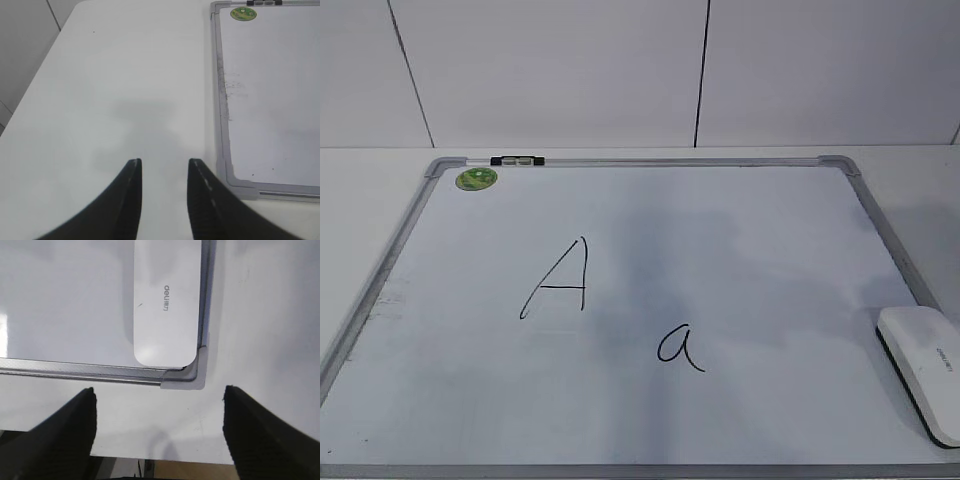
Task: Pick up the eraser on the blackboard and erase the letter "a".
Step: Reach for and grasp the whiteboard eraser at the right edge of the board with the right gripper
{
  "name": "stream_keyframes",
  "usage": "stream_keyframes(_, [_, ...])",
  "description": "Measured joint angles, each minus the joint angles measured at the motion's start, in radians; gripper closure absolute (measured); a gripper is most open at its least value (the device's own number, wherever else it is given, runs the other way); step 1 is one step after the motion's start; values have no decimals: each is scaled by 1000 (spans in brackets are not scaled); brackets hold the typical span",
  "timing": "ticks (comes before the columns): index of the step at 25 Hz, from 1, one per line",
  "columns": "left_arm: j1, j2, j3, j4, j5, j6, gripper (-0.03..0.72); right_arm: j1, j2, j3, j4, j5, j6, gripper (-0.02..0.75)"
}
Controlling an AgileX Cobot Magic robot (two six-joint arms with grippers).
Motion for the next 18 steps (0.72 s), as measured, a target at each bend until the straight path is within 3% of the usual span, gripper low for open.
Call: stream_keyframes(18, [0, 0, 0, 0, 0, 0, 454, 0, 259, -4, 0, -97, 39, 145])
